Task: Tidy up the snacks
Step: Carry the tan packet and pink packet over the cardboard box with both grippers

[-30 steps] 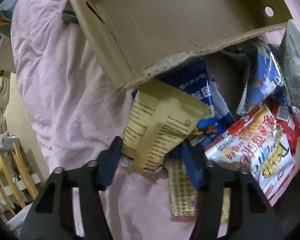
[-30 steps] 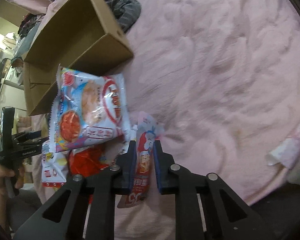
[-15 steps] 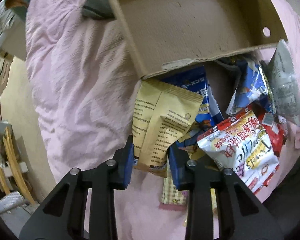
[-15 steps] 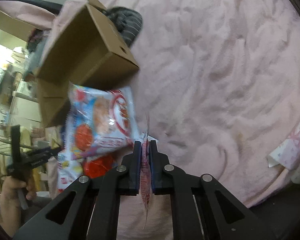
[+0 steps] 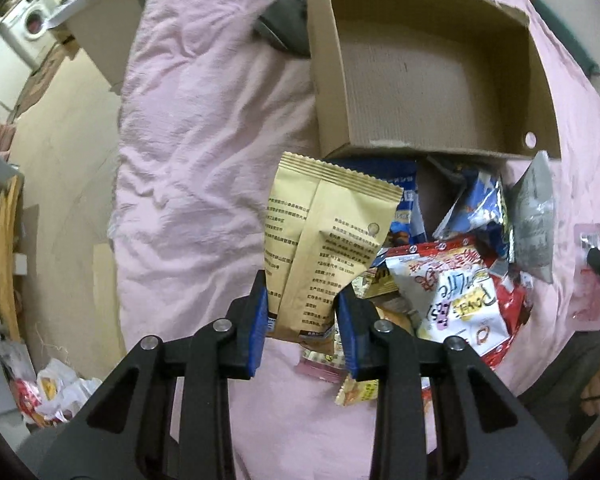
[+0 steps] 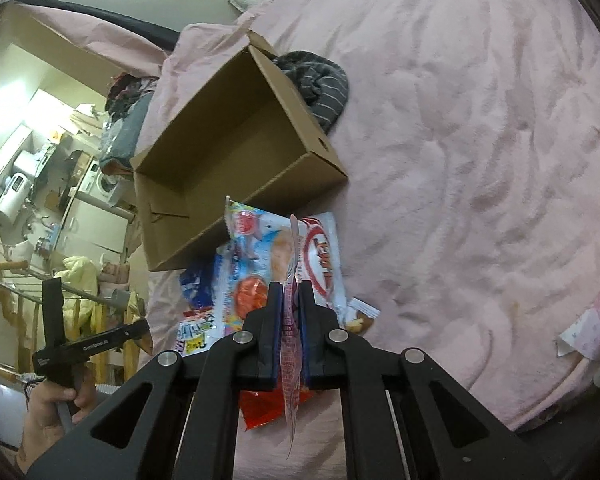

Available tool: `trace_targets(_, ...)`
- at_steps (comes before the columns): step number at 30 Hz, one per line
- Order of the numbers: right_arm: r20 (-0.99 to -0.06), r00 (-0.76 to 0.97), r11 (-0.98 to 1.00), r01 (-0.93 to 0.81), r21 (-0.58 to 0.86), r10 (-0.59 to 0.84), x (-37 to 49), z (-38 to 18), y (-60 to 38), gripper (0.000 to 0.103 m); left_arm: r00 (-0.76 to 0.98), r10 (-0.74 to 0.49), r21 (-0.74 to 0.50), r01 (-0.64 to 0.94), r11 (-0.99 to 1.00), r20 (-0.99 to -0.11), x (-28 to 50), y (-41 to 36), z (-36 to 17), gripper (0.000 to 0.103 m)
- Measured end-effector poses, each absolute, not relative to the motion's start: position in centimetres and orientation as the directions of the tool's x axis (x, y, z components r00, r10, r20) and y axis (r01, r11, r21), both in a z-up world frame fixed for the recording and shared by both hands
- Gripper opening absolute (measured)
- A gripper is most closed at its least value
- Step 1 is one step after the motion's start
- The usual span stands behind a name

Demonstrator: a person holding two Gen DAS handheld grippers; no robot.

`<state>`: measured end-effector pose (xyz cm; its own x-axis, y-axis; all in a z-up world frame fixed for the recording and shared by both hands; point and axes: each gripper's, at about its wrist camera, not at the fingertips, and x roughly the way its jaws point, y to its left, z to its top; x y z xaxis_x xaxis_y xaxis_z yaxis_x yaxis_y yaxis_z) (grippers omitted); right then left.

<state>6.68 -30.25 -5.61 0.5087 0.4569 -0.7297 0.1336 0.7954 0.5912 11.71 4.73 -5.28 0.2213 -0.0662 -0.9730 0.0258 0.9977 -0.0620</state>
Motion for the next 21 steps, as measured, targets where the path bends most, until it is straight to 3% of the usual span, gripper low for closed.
trace_targets(21, -0.658, 0.573, 0.796, 0.014, 0.605, 0.489, 10.2, -2.1, -28.8, 0.008, 0.391, -0.091, -0.086, 0.031, 0.996, -0.916, 16.5, 0.7, -0.4, 0.027)
